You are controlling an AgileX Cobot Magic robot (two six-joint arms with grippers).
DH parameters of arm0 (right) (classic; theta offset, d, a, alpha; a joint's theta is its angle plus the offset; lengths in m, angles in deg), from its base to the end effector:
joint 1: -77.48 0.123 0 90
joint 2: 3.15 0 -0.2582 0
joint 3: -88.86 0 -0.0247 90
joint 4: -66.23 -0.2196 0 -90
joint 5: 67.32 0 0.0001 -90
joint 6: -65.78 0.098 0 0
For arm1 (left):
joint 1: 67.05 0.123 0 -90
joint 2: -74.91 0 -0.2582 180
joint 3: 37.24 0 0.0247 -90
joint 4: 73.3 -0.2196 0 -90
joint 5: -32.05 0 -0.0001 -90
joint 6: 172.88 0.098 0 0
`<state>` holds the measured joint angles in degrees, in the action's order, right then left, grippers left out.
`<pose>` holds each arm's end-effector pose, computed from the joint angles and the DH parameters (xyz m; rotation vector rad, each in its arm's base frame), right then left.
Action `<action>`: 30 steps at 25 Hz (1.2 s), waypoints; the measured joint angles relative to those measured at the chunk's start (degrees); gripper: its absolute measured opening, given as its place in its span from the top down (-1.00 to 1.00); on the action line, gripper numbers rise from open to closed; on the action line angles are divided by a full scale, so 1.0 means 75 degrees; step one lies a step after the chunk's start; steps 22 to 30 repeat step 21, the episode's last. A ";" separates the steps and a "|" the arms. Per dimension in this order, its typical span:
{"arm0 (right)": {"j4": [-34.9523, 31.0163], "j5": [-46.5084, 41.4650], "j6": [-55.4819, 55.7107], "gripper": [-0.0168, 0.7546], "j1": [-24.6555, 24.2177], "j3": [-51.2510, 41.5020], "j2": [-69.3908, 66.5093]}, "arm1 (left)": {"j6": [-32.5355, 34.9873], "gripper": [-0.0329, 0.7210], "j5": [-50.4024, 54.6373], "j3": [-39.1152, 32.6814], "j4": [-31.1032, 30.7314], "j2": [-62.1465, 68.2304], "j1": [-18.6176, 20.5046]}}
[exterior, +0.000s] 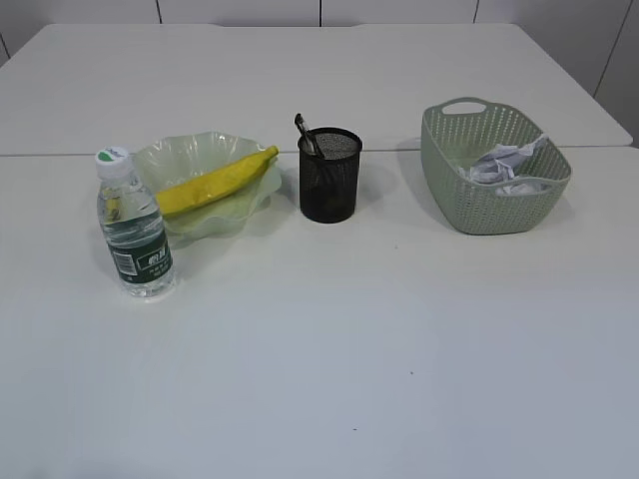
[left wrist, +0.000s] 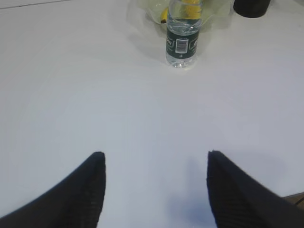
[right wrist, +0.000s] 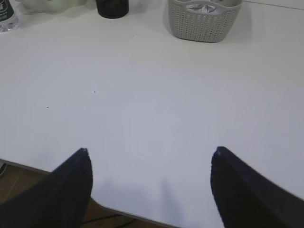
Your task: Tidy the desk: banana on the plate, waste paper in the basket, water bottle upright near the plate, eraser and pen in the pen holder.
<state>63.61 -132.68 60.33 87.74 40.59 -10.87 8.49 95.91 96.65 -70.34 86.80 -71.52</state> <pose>-0.0047 0.0033 0.2500 -0.2941 2.0983 0.1053 0.0032 -0.0048 0.2618 0.1116 2.1242 -0.0948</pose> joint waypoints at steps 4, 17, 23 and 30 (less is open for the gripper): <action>0.0000 0.0000 0.0000 -0.54 -0.0232 0.0000 0.0000 | 0.0000 -0.31 0.0000 0.0000 0.0000 0.0000 0.0297; 0.0000 0.0000 0.0000 -0.54 -0.0265 0.0000 0.0000 | 0.0000 -0.27 0.0000 0.0000 0.0115 0.0000 0.0404; 0.0000 0.0000 0.0000 -0.54 -0.0265 0.0000 0.0000 | 0.0000 -0.27 0.0000 0.0000 0.0131 0.0000 0.0404; 0.0000 0.0000 0.0000 -0.54 -0.0265 0.0000 0.0000 | 0.0000 -0.27 0.0000 0.0000 0.0131 0.0000 0.0404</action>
